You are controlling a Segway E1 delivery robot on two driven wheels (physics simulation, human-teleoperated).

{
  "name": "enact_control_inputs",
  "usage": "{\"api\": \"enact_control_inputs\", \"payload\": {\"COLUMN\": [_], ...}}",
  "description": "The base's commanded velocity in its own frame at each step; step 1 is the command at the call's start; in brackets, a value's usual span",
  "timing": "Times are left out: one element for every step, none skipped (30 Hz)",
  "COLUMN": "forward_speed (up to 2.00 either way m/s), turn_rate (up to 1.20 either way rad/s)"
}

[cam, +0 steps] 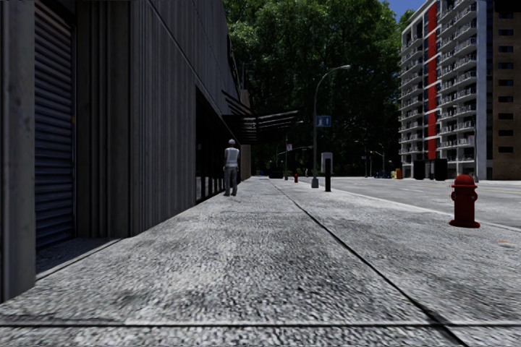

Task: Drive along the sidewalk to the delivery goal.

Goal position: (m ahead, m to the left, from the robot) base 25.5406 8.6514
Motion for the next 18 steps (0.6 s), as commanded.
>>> {"api": "enact_control_inputs", "payload": {"forward_speed": [2.0,2.0,2.0,2.0,2.0,2.0,2.0,2.0,2.0,2.0,2.0,2.0,2.0,2.0,2.0,2.0,2.0,2.0], "turn_rate": [0.0,0.0,0.0,0.0,0.0,0.0,0.0,0.0,0.0,0.0,0.0,0.0,0.0,0.0,0.0,0.0,0.0,0.0]}}
